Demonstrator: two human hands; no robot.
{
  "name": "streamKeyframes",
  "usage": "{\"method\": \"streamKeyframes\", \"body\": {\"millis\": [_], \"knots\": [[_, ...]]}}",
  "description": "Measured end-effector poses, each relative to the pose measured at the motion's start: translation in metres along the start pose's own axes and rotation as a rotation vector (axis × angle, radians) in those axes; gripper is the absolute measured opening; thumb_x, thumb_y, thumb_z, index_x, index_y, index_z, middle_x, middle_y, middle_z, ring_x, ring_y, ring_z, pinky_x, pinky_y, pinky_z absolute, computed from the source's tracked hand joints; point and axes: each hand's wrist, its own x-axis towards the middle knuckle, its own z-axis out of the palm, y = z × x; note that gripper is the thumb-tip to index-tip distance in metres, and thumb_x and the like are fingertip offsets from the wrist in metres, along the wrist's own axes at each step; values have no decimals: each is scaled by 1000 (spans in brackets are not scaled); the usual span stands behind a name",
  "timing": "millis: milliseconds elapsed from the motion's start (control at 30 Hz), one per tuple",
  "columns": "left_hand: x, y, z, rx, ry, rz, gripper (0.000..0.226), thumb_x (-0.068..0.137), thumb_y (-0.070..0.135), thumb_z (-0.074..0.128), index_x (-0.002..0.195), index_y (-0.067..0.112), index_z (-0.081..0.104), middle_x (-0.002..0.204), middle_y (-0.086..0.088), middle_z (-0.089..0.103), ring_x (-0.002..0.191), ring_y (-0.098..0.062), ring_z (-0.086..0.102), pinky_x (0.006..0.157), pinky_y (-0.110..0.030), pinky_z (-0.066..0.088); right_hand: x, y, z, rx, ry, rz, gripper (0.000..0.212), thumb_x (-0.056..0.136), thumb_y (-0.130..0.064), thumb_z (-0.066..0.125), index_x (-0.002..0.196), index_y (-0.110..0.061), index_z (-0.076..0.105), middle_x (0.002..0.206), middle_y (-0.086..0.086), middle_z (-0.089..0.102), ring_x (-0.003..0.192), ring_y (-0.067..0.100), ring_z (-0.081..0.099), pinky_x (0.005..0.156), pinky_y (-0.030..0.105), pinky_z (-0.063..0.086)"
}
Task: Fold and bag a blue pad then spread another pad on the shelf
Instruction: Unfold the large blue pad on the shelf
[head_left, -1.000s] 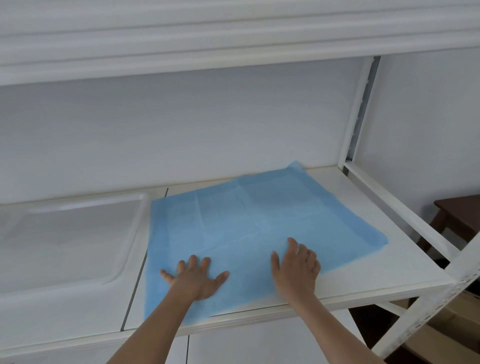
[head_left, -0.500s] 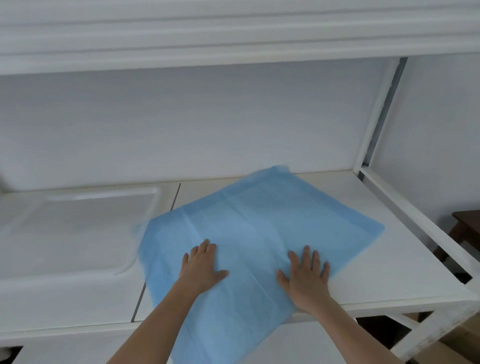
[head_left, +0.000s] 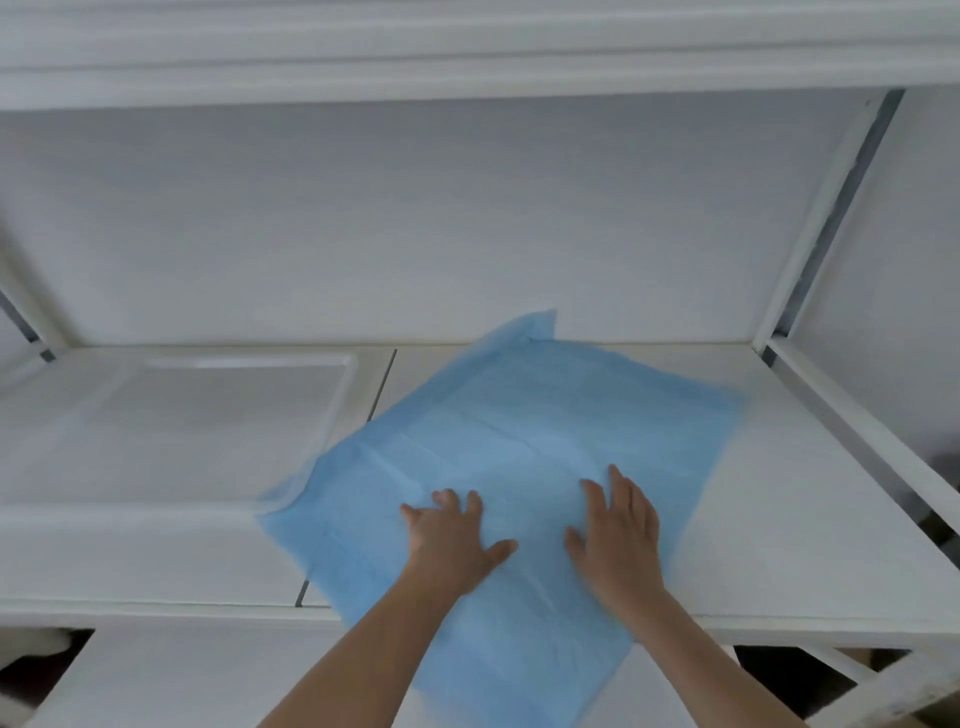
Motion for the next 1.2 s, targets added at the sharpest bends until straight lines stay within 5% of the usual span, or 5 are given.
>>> {"method": "streamKeyframes", "body": {"millis": [267,600,800,967,1200], "knots": [[-8,-18,-6,-103,250,-13,59,95,61,17,123,16,43,113,-5,62,101,-27,62,91,-39,36,-12,-8,26,-46,-84,29,86,79,-64,4,143,-21,41,154,14,27,142,35,25,114,53,14],[-7,-57,40,-318,107,-143,61,96,57,17,151,31,7,160,4,-1,146,-31,3,115,-54,7,7,19,8,-140,-259,-270,119,52,-79,-37,150,-33,11,160,-5,-4,147,13,-5,117,40,-4],[-12,-73,40,-383,107,-203,58,96,54,26,149,33,15,158,-5,4,145,-27,5,116,-51,11,31,9,2,-208,-289,-275,93,67,-67,-14,150,-35,15,160,-9,1,148,14,2,117,48,0],[-14,-86,36,-358,157,-446,50,94,50,37,134,20,35,144,-10,23,131,-32,26,106,-46,27,17,-24,9,-137,-191,-297,59,82,-48,28,124,-25,63,138,3,54,124,27,55,93,58,46],[-15,-108,23,-533,192,-639,30,87,10,41,116,9,48,120,-9,46,118,-31,41,91,-40,40,-5,-40,36,7,-147,-338,77,84,-70,-5,145,-38,30,158,-8,16,147,18,13,112,41,-8]]}}
